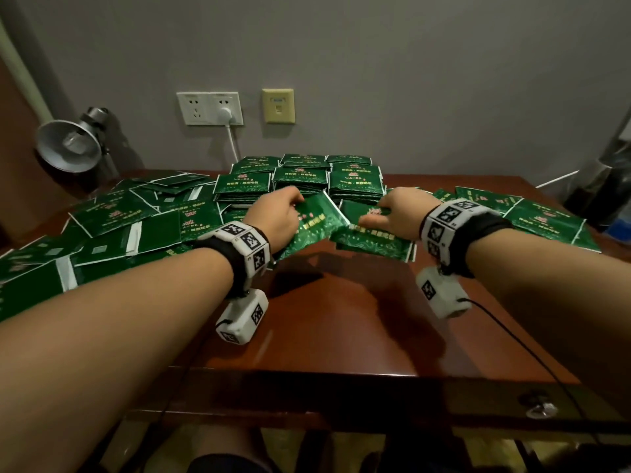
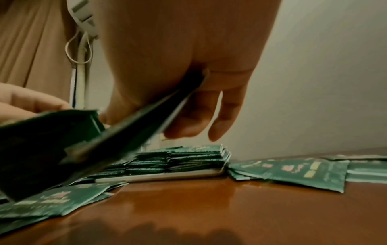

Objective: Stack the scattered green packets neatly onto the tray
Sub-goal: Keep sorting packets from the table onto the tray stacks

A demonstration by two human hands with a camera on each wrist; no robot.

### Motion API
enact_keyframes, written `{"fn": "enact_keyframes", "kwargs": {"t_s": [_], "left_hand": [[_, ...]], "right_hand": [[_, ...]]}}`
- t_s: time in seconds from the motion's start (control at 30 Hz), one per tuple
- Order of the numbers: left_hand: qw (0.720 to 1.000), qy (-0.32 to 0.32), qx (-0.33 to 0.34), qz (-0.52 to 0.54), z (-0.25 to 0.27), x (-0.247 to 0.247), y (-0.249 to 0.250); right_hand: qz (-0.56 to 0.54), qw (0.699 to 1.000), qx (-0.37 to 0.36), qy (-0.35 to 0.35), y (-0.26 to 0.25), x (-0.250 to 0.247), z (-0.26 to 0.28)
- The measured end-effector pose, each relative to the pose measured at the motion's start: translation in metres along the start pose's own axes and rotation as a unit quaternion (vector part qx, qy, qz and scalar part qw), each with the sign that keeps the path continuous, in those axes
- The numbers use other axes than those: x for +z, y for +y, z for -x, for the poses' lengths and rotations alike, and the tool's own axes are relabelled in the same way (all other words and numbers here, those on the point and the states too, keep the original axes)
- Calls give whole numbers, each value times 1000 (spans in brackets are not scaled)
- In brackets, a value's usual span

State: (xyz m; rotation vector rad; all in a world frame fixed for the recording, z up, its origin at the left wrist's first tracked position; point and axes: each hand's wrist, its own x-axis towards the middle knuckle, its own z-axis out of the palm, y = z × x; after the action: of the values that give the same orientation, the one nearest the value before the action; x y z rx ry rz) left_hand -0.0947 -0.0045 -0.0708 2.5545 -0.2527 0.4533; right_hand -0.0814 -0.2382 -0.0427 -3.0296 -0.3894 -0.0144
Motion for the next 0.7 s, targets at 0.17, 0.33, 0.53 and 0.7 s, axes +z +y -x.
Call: {"fn": "enact_keyframes", "kwargs": {"t_s": [0.17,0.33,0.53,0.7], "left_hand": [[995,-46,-50,72,-12,2,0],[985,-146,-67,-65,-12,15,-6],[983,-166,-35,-65,5,13,-4],[968,-245,-3,-55,23,-3,8]], "right_hand": [[27,996,15,-79,0,8,4],[61,994,18,-94,-14,25,6],[-79,990,-29,-113,-36,22,0],[-14,992,-25,-123,-39,22,0]]}}
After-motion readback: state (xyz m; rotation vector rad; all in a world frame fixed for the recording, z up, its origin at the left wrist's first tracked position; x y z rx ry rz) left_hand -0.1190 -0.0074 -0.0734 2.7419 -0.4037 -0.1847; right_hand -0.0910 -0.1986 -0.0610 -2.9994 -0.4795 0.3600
